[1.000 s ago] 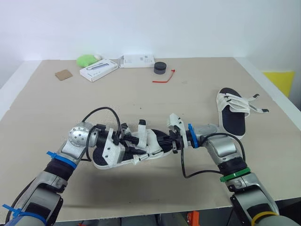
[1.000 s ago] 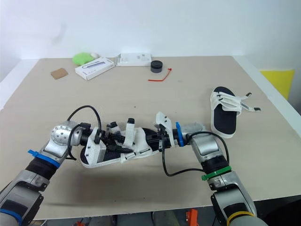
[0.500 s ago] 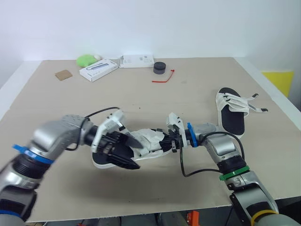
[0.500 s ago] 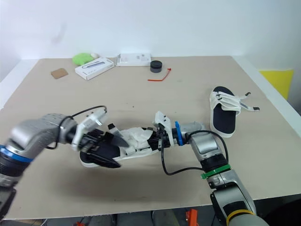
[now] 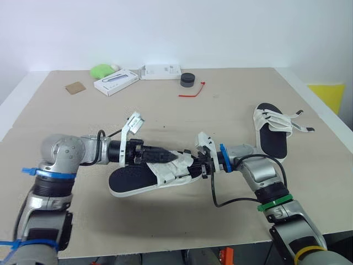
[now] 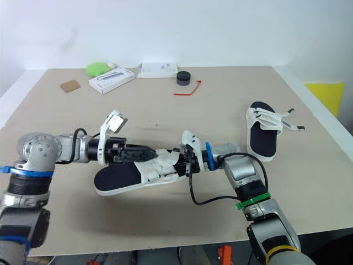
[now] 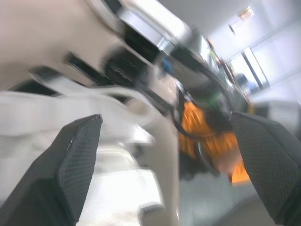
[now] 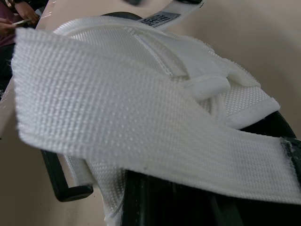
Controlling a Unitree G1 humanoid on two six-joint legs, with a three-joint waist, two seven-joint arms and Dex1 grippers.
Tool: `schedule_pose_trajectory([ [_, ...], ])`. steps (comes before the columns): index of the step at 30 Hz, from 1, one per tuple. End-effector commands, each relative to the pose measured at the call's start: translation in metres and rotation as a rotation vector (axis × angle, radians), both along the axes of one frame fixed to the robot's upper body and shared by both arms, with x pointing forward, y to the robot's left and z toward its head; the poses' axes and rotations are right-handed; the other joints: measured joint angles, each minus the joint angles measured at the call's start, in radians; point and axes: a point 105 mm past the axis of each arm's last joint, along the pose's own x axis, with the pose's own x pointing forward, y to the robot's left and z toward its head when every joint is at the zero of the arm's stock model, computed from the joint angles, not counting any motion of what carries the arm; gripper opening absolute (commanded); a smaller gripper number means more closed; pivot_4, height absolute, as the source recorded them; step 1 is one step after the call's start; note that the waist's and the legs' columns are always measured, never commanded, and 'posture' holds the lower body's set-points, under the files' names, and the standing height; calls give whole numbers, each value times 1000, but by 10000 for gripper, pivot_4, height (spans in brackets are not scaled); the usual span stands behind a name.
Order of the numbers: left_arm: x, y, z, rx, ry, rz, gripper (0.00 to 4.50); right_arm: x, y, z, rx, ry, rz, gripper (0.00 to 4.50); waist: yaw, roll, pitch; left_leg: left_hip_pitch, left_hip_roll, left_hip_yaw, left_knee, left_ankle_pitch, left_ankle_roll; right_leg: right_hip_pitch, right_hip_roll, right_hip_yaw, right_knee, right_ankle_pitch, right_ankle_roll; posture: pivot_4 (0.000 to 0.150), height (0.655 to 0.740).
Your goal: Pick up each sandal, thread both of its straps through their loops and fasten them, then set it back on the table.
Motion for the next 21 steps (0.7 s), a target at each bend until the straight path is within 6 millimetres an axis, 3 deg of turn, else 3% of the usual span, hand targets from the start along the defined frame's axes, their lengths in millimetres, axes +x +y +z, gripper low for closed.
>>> schedule_pose_trajectory([
  [1, 28, -1, 8, -8, 56, 133, 44590, -6, -12, -36, -101, 110, -50, 0, 2, 0, 0, 0, 0, 0, 1, 0, 0, 0, 0, 0, 0, 0, 0, 1500, 7400],
  [5, 41, -11, -7, 78, 146, 175, 44590, -6, -11, -36, -101, 108, -50, 0, 2, 0, 0, 0, 0, 0, 1, 0, 0, 1, 0, 0, 0, 0, 0, 1500, 7400],
  [10, 34, -24, -30, 189, 234, 107, 44590, -7, -11, -37, -100, 108, -53, 0, 2, 0, 0, 0, -1, 0, 1, 0, -2, 1, 0, 0, 0, 0, 0, 1500, 7400],
  [15, 34, -36, -38, 224, 267, 66, 44590, -9, -12, -39, -98, 112, -62, 0, 2, -1, -1, 0, -1, 0, 1, -1, -3, 2, 0, 0, 0, 0, 1, 1500, 7400],
  [21, 42, -52, -31, 183, 272, 46, 44590, -11, -12, -41, -99, 114, -75, 0, 2, -1, -2, 0, -1, -1, 1, -1, -4, 2, 0, 0, -1, -1, 1, 1500, 7400],
])
